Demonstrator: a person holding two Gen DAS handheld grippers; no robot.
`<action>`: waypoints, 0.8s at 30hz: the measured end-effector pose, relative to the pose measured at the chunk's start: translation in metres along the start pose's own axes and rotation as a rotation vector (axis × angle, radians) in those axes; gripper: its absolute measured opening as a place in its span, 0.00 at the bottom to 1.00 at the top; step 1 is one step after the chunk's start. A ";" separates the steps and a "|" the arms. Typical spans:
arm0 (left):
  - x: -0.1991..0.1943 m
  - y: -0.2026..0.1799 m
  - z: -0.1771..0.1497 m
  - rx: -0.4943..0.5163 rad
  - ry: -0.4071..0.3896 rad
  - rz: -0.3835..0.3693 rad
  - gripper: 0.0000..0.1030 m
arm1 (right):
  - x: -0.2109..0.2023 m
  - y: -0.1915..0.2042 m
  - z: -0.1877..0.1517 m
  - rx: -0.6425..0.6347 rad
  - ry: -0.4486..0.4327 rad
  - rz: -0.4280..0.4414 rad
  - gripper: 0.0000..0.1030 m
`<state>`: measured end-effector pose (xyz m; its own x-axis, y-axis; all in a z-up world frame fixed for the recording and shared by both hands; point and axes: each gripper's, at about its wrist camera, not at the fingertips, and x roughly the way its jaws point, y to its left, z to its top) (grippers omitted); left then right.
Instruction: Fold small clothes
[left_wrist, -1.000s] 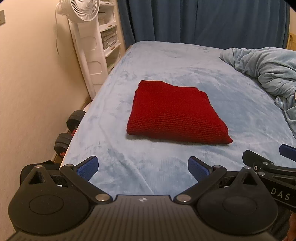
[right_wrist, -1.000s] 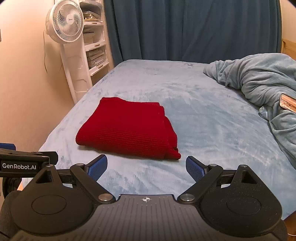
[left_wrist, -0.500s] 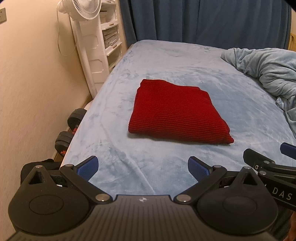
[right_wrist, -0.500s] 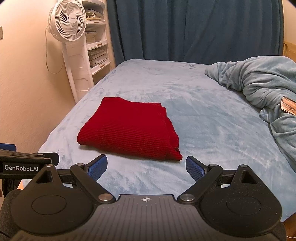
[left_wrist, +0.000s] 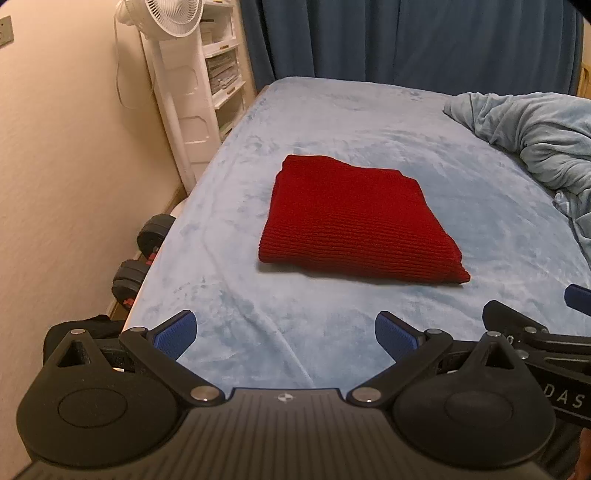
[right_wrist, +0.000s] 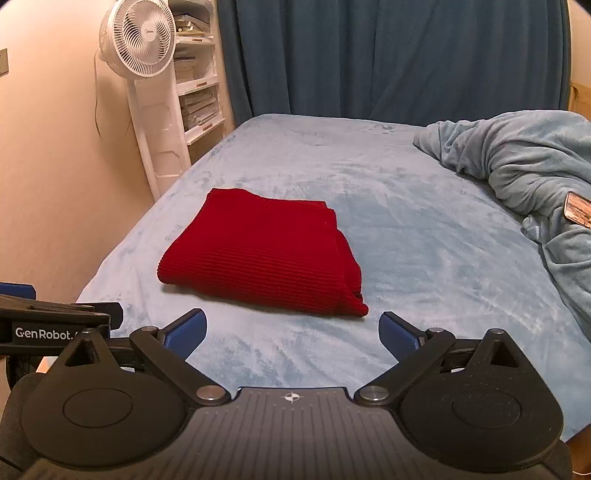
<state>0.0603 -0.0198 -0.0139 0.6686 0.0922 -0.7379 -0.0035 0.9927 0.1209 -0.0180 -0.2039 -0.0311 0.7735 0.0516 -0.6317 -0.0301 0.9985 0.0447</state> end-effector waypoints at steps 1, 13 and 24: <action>0.000 0.000 0.000 0.002 -0.001 0.000 1.00 | 0.000 0.001 0.000 -0.003 0.000 -0.002 0.98; 0.002 0.004 -0.002 -0.007 0.005 -0.004 1.00 | 0.004 0.003 0.000 -0.003 0.032 -0.018 0.99; 0.002 0.002 -0.003 -0.001 0.006 0.006 1.00 | 0.003 0.002 0.000 -0.009 0.030 -0.009 0.99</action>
<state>0.0588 -0.0173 -0.0171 0.6643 0.0987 -0.7409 -0.0081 0.9921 0.1249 -0.0155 -0.2019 -0.0329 0.7547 0.0427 -0.6546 -0.0289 0.9991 0.0319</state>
